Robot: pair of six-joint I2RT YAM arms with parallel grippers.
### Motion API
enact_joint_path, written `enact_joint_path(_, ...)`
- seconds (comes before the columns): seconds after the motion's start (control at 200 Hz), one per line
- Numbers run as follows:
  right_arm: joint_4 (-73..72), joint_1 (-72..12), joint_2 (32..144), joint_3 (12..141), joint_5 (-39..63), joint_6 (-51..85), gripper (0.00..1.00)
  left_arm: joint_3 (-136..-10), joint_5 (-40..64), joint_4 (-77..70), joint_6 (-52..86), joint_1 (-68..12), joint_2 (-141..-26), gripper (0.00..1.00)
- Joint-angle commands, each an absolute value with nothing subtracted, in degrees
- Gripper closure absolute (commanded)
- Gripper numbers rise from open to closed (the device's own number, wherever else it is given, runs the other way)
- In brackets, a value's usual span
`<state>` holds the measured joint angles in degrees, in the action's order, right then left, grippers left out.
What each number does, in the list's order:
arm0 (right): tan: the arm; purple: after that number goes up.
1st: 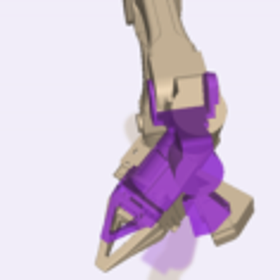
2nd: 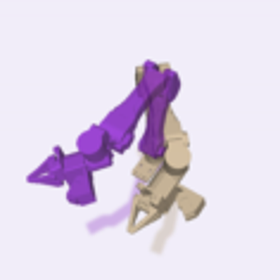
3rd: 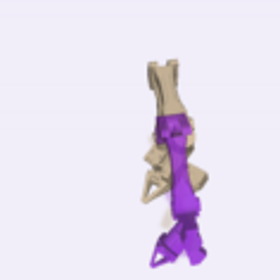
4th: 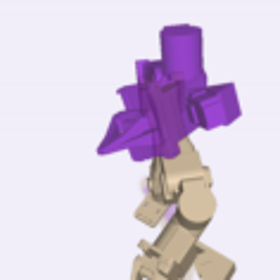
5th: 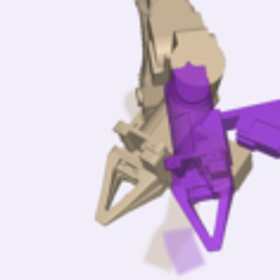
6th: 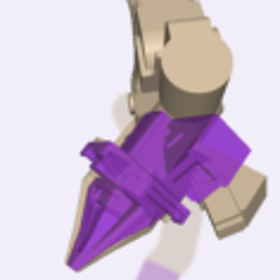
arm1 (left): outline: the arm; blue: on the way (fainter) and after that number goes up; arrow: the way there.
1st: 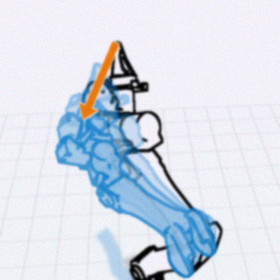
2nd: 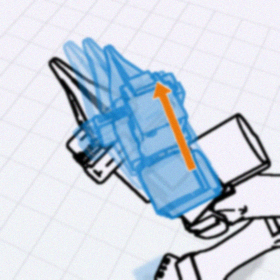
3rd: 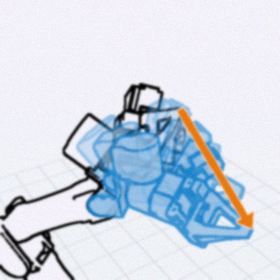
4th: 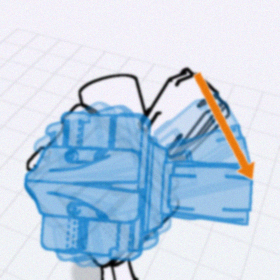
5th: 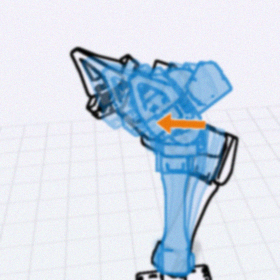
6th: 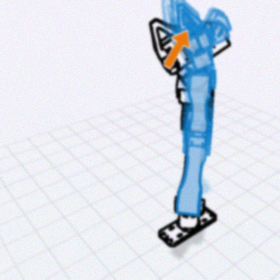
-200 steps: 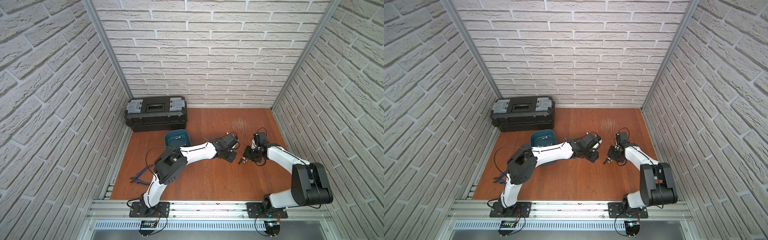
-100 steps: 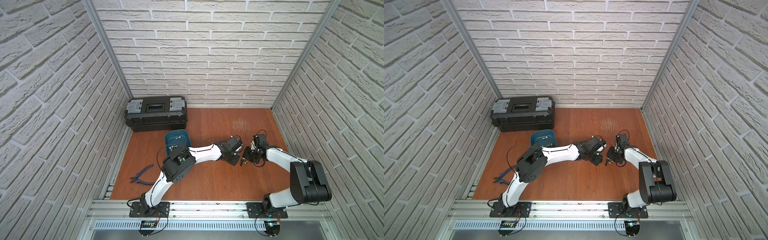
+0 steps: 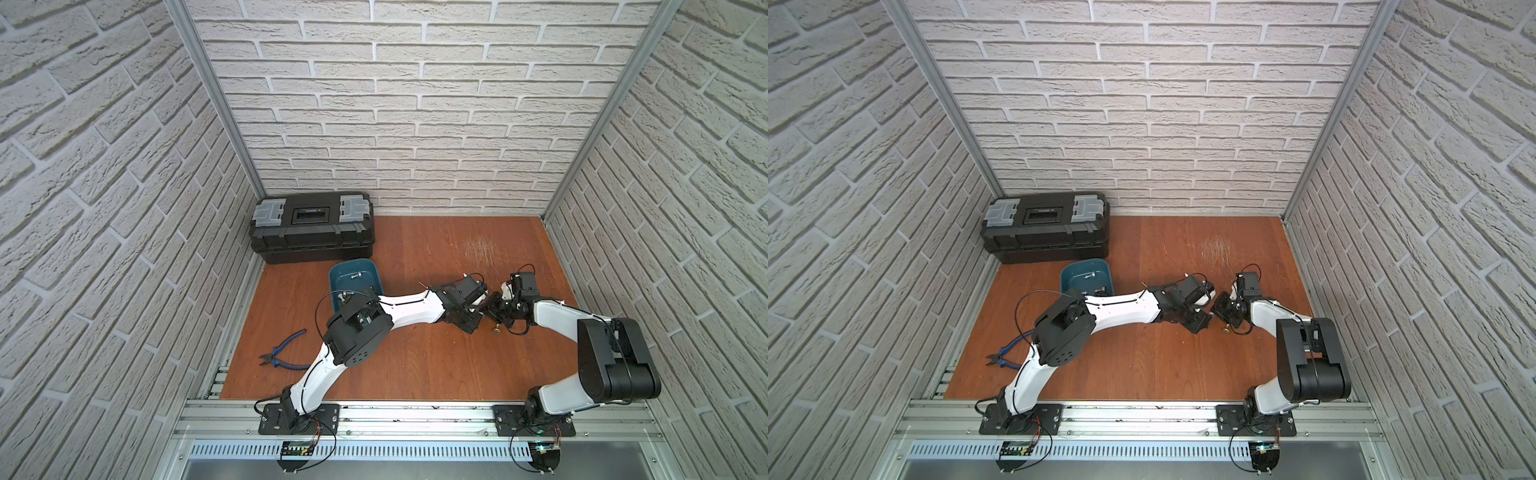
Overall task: Put the chess pieces into the storage box
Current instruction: Pick up the chess piece at the center of the board.
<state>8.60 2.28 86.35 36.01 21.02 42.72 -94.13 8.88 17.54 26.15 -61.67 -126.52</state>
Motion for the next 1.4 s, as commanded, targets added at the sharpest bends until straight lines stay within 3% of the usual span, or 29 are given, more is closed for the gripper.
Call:
enact_joint_path(0.0,7.98,2.55,87.71,33.59,20.62,44.77,0.91,-93.43,9.43,15.73,26.19,-62.09,-126.19,0.61)
enact_joint_path(0.39,6.52,2.64,87.41,32.02,22.13,46.45,0.92,-94.24,4.41,18.23,27.15,-62.14,-129.02,0.62)
enact_joint_path(1.115,-1.51,3.15,88.96,28.83,28.25,54.58,0.92,-95.07,7.37,17.66,27.91,-62.19,-129.59,0.62)
enact_joint_path(1.395,-0.93,3.25,87.13,28.65,29.33,55.50,0.92,-94.92,6.50,17.86,28.22,-62.15,-130.00,0.72)
